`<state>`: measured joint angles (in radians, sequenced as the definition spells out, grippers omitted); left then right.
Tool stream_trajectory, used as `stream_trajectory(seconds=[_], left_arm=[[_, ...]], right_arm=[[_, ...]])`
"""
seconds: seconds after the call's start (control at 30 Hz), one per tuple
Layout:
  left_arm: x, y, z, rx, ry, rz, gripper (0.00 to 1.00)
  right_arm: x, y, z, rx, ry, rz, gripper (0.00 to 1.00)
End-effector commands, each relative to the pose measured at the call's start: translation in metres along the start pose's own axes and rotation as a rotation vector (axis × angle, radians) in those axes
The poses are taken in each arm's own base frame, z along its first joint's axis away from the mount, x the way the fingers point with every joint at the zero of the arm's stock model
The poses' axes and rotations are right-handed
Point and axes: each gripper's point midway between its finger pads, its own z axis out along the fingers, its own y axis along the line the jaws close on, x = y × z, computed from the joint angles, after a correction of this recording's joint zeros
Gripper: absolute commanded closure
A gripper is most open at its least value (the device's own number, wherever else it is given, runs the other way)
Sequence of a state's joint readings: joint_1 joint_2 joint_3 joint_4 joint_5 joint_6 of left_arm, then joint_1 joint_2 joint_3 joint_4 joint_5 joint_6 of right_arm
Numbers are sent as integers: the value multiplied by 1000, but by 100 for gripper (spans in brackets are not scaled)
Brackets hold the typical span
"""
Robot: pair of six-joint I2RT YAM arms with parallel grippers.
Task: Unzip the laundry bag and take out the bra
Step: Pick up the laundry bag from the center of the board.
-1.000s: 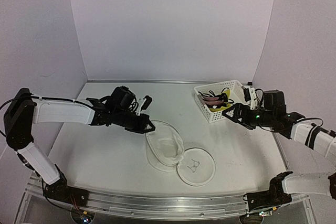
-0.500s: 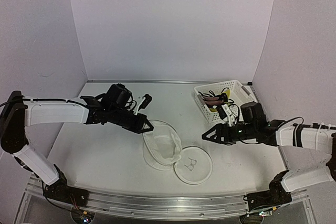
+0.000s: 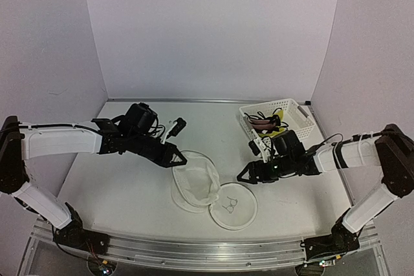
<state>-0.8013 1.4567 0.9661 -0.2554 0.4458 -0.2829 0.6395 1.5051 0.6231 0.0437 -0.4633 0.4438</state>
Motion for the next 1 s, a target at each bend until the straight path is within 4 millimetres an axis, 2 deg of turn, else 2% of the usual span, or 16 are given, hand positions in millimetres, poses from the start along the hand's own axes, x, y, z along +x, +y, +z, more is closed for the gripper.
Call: stream_trajectory(seconds=[0.0,0.13,0.37,0.5,0.77,0.97], left_arm=[[-4,-9,-10,33,-18,43,100],[-4,-8,-10,25,-17,45,100],[-4,-5,-10,6,-13,50,100],[-7,-3,-11,-10,-19,52,100],[-22,0,-23,-73,-71,56,100],[-35,11,-35,-181,-104,46,100]], right_arm=[[-18,5,10,-28,-36,-71,29],[0,11,21,-119,36,-54,30],[22,23,17,-227,83,-45,33],[30,27,15,-265,106,-36,46],[32,38,-3,-288,86,-51,98],[19,50,-27,-263,22,-93,100]])
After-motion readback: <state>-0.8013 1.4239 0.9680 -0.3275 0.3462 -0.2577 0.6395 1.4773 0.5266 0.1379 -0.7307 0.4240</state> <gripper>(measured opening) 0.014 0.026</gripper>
